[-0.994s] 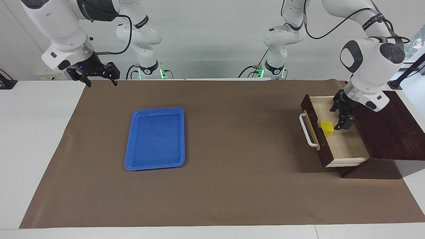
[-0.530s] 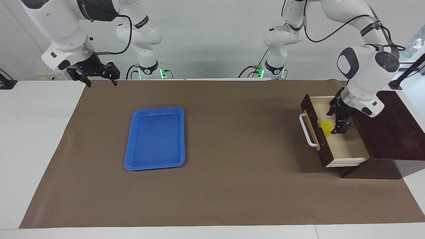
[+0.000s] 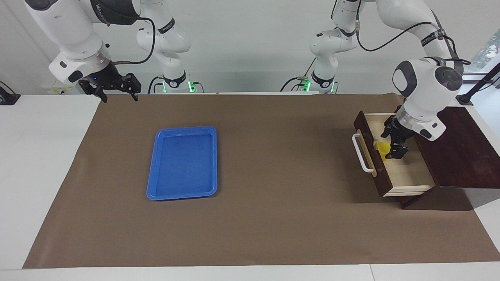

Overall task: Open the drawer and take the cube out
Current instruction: 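Lower the left gripper into the drawer and grasp the yellow cube, then lift the cube out with the left gripper while the right gripper approaches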

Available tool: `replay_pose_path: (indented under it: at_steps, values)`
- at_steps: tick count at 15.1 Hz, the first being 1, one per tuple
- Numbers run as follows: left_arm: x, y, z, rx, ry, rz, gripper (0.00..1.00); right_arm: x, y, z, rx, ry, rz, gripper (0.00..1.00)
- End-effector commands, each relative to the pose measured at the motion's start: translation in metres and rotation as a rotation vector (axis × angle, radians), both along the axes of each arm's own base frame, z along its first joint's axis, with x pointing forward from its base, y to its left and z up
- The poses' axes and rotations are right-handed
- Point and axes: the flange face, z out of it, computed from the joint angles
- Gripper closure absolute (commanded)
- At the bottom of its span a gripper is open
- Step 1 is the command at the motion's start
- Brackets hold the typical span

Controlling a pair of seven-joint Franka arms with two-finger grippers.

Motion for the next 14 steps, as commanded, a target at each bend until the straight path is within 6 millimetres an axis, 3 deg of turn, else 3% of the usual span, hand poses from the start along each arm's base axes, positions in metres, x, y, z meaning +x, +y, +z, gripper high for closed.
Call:
replay_pose_path:
  at_steps: [1, 2, 4, 5, 7, 10, 12, 14]
  values:
    - [-0.004, 0.0, 0.0, -0.013, -0.011, 0.013, 0.13, -0.004, -0.003, 0.001, 0.009, -0.015, -0.02, 0.0]
    - [-0.004, 0.0, 0.001, -0.012, -0.012, 0.013, 0.18, -0.004, -0.003, 0.001, 0.009, -0.015, -0.022, 0.0]
    - [-0.003, -0.001, 0.001, -0.012, -0.012, 0.01, 0.4, -0.005, -0.003, 0.001, 0.009, -0.015, -0.022, 0.0]
    - [-0.003, -0.001, 0.002, -0.012, -0.014, 0.007, 0.64, -0.004, -0.003, 0.001, 0.009, -0.015, -0.022, 0.0]
    - [-0.001, 0.0, 0.005, -0.013, -0.017, 0.008, 0.96, -0.004, -0.004, 0.001, 0.009, -0.016, -0.023, 0.0]
    - [0.011, 0.002, 0.029, -0.018, -0.01, 0.019, 1.0, -0.004, -0.007, 0.0, 0.009, -0.013, -0.028, 0.0]
    - [0.025, 0.003, 0.067, -0.038, -0.006, 0.042, 1.0, -0.004, -0.006, 0.0, 0.009, -0.013, -0.026, 0.0]
    - [0.038, -0.011, 0.097, -0.044, 0.04, 0.059, 1.0, -0.004, -0.006, 0.001, 0.009, -0.015, -0.026, 0.0]
